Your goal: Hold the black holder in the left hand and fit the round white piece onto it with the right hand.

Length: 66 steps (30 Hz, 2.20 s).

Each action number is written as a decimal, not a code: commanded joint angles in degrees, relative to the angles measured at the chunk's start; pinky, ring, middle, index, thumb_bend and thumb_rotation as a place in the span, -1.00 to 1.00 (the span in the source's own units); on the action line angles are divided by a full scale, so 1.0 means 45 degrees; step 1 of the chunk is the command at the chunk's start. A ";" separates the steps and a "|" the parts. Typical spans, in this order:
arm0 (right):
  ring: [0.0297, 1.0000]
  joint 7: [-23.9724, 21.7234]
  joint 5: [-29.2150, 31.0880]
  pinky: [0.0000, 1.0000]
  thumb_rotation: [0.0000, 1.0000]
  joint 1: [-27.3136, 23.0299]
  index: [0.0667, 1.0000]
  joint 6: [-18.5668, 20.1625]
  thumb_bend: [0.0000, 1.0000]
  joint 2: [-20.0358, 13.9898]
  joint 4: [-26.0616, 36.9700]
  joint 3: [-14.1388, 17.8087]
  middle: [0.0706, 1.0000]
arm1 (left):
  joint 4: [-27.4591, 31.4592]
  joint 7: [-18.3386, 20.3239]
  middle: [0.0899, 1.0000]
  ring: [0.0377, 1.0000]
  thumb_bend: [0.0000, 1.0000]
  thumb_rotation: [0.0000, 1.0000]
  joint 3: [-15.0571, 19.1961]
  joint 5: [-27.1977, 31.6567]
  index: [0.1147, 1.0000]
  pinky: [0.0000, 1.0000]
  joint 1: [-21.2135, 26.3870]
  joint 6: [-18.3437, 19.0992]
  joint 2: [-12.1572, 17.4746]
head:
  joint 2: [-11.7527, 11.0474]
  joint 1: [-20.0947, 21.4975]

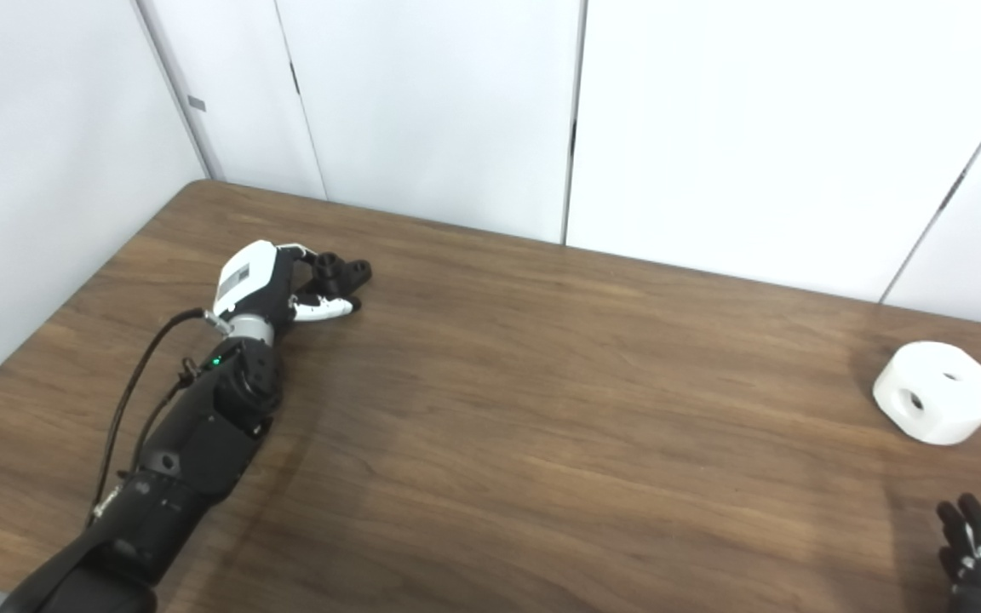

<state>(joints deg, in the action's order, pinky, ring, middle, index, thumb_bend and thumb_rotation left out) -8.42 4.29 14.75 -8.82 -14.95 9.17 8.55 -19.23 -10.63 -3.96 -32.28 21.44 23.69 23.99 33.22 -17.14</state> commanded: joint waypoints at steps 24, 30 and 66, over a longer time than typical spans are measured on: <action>1.00 -0.0074 0.0271 1.00 1.00 0.0479 1.00 0.0269 0.16 0.0231 -0.0361 -0.0243 0.94 | -0.0134 -0.0631 0.65 0.82 0.63 -0.57 -0.0441 -0.1074 0.07 0.89 0.0292 0.0020 0.0508 | 0.0153 -0.0069; 1.00 -0.0078 0.0186 1.00 1.00 0.0490 1.00 0.0416 0.16 0.0172 -0.0294 -0.0263 0.93 | -0.0136 -0.0701 0.65 0.82 0.63 -0.55 -0.0266 -0.0882 0.27 0.90 0.0248 -0.0098 0.0450 | 0.0154 -0.0075; 1.00 -0.0193 0.0323 1.00 1.00 0.0388 1.00 0.0502 0.12 -0.0065 -0.0341 -0.0201 0.91 | 0.1717 0.0989 0.70 0.87 0.74 -0.41 0.0489 -0.2928 0.09 0.93 -0.0795 0.0715 0.0253 | 0.0396 -0.0397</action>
<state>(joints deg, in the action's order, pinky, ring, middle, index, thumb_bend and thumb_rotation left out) -8.58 5.39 14.70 -7.78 -15.24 9.30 8.44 -13.15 -5.87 -2.48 -43.70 17.31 26.51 24.15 34.98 -18.90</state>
